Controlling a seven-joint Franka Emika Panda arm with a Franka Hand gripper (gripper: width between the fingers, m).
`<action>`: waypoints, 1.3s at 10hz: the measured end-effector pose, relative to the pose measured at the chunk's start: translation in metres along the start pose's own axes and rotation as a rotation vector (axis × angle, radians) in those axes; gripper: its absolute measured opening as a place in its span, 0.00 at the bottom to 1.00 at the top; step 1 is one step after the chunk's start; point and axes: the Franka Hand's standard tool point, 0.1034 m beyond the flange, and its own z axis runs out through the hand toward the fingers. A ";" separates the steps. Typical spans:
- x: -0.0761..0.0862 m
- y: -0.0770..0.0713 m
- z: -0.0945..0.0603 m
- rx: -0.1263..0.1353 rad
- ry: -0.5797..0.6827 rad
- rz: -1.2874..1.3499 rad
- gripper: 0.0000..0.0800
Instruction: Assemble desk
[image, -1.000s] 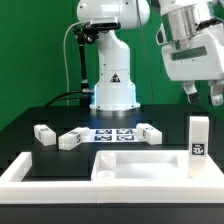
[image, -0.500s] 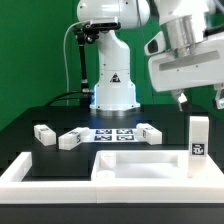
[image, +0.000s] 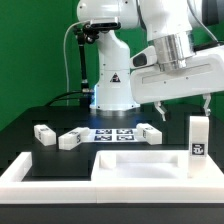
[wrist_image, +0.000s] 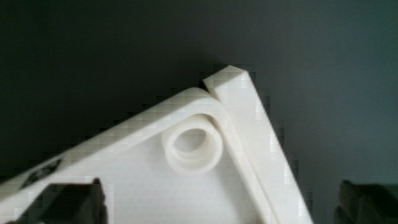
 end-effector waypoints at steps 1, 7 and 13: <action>-0.004 0.002 0.003 -0.012 -0.012 -0.073 0.81; -0.060 0.037 0.029 -0.144 -0.105 -0.643 0.81; -0.117 0.083 0.036 -0.283 -0.561 -0.612 0.81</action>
Offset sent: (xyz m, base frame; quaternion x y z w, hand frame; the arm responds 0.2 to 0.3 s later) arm -0.0737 -0.0004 -0.0236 -0.0789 -0.0348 -0.2144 0.9729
